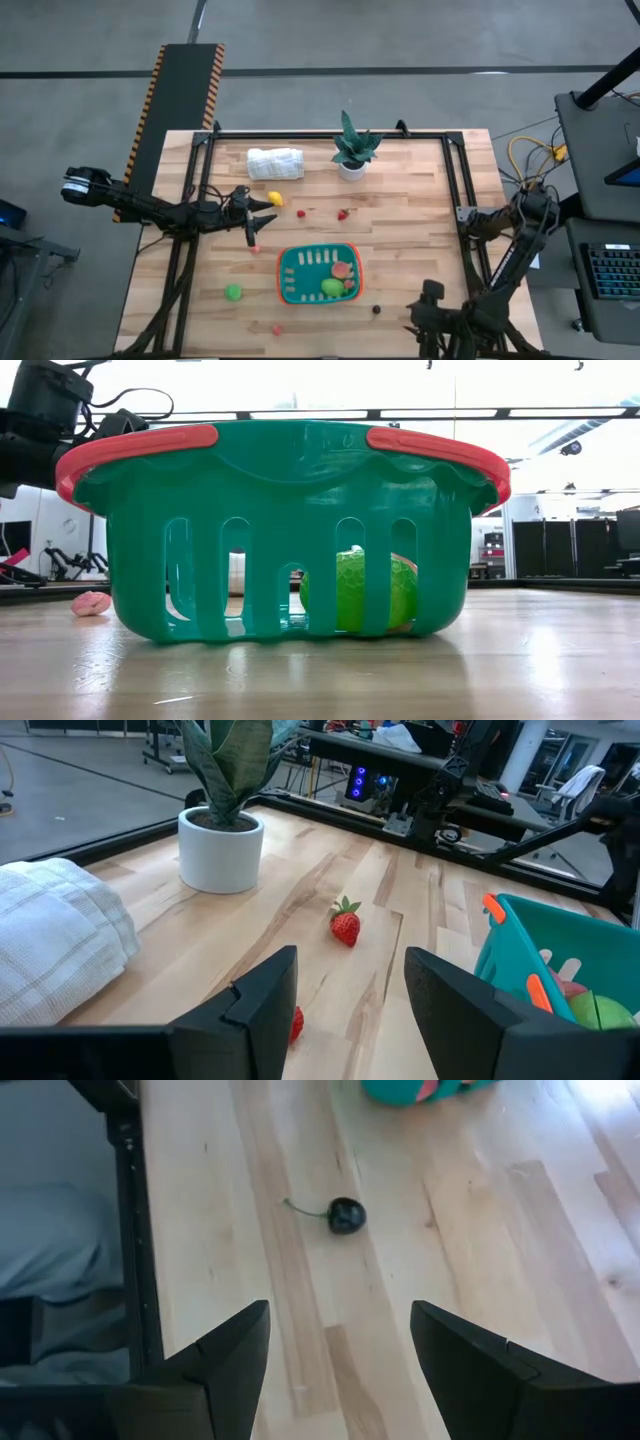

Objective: Pick and placing Produce into tupperware
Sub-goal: Put the black cherry into the blue bin

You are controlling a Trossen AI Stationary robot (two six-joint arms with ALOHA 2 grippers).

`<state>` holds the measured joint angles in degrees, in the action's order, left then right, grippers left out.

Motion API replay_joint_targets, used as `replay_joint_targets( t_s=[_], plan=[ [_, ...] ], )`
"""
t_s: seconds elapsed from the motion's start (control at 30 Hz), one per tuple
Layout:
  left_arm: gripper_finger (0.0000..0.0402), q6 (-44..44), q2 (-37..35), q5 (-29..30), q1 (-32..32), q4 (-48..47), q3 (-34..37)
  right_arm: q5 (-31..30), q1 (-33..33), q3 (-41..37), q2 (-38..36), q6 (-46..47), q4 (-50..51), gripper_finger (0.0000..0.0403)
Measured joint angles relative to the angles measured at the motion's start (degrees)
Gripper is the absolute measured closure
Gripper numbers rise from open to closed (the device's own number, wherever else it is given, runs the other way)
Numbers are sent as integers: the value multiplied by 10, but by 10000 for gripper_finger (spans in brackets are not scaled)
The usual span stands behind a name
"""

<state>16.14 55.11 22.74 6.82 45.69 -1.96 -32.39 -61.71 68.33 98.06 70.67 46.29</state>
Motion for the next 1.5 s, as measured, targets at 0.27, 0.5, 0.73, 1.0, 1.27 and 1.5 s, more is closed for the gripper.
replay_joint_targets(
  t_s=[0.27,0.5,0.73,1.0,1.27,1.5],
  plan=[
    [228,0,0,0,0,-2,0,-24,-12,-88,0,-6,-139,168],
    [228,0,0,0,0,-2,0,-57,-13,-157,0,-2,-240,168],
    [228,0,0,0,0,-3,0,-127,-13,-186,0,-36,-309,168],
    [228,0,0,0,0,-3,0,-157,-13,-205,0,-77,-364,168],
    [228,1,0,0,0,-4,0,-156,-13,-202,36,-77,-371,168],
    [228,2,0,0,0,-4,0,-157,-11,-175,92,-78,-377,168]
  ],
)
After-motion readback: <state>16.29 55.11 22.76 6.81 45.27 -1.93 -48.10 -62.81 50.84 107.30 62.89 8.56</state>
